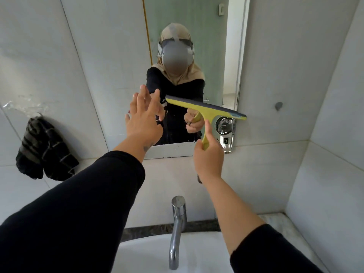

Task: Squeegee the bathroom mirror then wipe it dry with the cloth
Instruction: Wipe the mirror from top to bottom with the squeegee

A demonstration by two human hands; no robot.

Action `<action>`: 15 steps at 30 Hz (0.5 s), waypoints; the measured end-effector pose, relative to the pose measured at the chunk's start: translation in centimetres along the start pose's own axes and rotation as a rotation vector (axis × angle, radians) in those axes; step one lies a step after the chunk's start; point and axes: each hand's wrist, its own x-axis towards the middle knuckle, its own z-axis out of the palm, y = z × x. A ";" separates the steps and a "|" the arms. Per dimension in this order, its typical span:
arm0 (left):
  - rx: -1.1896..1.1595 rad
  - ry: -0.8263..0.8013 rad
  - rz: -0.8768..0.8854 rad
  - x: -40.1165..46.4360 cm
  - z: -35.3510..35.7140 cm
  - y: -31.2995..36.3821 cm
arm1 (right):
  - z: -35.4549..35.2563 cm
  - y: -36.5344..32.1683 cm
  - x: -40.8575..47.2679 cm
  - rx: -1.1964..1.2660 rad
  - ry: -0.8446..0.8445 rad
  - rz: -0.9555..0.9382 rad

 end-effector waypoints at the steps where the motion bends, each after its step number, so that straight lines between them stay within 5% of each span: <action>1: 0.009 0.003 0.007 -0.1 -0.1 -0.1 | 0.6 0.0 -0.2 0.033 0.024 0.018; 15: 0.057 0.121 0.059 -1.5 -2.0 -6.4 | 8.6 -2.4 -5.0 0.288 0.008 0.222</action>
